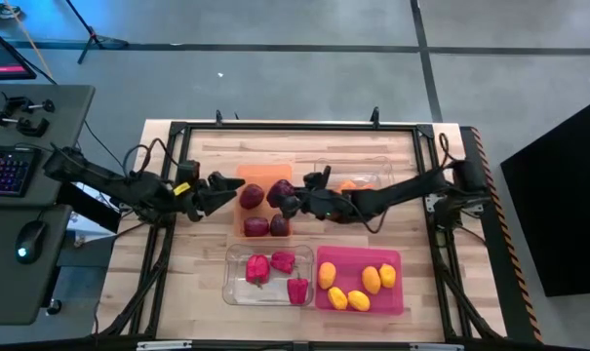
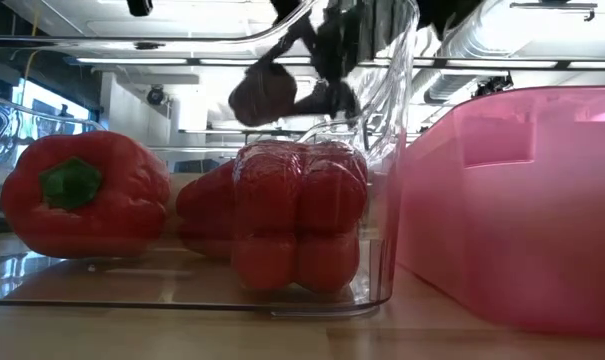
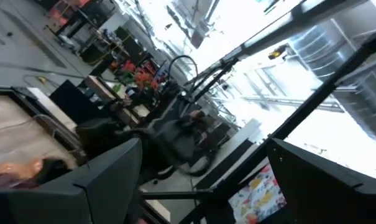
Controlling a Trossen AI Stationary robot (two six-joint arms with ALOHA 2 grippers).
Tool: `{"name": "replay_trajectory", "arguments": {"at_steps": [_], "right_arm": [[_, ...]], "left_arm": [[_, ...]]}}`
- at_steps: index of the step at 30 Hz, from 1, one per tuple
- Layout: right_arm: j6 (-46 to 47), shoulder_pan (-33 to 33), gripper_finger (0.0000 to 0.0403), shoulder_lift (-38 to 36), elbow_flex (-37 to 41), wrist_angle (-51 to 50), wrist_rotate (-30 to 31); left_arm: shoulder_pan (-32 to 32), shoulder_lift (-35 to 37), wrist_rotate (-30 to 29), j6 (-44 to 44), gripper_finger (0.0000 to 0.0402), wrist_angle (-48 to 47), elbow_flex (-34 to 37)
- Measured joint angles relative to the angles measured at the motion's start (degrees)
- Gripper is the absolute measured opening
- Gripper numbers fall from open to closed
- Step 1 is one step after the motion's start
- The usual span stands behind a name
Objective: Sort produce into baskets
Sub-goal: Put the apple into the orange bin
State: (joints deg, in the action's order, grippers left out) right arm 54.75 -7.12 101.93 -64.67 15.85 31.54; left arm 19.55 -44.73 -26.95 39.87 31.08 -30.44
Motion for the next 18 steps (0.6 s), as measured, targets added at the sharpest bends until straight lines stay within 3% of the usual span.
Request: {"name": "replay_trajectory", "arguments": {"at_steps": [7, 12, 18], "right_arm": [[3.7, 1.8, 0.0281, 2.5, 0.0, 0.1, -3.0], [1.9, 3.5, 0.0281, 2.4, 0.0, 5.5, -3.0], [2.0, 5.6, 0.0291, 2.4, 0.0, 5.2, -4.1]], "left_arm": [[0.0, 1.5, 2.7, -5.2, 0.0335, 0.4, 0.0], [0.0, 5.9, 5.5, -10.0, 0.0335, 0.2, 0.0], [0.0, 12.3, 5.7, -16.6, 0.0335, -1.6, 0.0]]}}
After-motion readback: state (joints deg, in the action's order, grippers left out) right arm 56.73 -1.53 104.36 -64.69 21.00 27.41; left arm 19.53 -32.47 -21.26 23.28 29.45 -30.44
